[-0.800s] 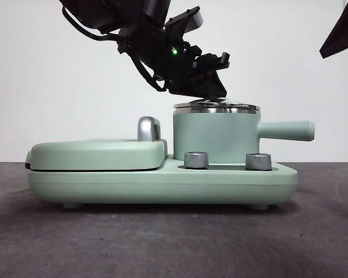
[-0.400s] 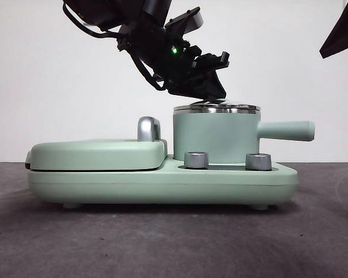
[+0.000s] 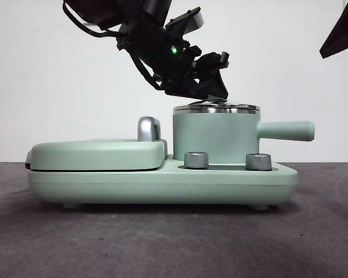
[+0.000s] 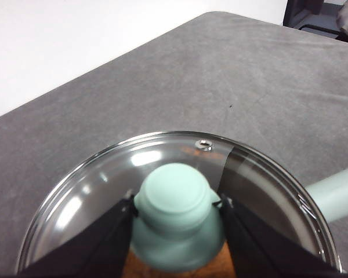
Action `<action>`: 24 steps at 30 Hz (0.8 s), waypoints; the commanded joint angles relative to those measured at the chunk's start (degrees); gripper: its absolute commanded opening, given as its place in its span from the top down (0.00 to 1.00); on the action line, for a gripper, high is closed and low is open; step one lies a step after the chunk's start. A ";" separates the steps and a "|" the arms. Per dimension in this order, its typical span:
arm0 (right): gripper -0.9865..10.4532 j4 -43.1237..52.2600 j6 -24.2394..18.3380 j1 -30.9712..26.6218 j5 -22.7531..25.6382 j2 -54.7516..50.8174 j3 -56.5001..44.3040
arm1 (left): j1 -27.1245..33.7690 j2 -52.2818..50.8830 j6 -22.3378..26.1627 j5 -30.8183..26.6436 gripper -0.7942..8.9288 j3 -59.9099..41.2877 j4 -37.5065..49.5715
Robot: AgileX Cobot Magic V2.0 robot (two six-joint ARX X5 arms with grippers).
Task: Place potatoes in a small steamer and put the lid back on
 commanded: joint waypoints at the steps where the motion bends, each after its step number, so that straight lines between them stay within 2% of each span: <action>1: 0.63 0.37 -0.26 0.35 0.09 0.17 0.13 | -0.37 -1.55 -1.62 -0.15 0.62 0.61 -0.55; 3: 0.63 0.37 -0.26 0.35 0.09 0.17 0.13 | -0.15 -3.28 -3.04 -0.15 0.62 0.61 -0.63; 7: 0.63 0.37 -0.26 0.35 0.07 0.17 0.13 | 1.01 -7.13 -9.38 -0.02 0.62 0.61 -1.66; 12: 0.63 0.31 -0.26 0.35 0.02 0.17 0.13 | 3.82 -11.26 -16.59 1.64 0.62 0.59 -7.91; 19: 0.63 -2.03 -0.26 0.35 -0.15 0.22 0.13 | 7.58 -16.57 -16.70 3.93 0.63 0.09 -19.08; 24: 0.63 -3.08 -0.26 0.35 -0.15 0.22 0.13 | 9.09 -21.68 -15.69 4.15 0.63 -4.66 -20.26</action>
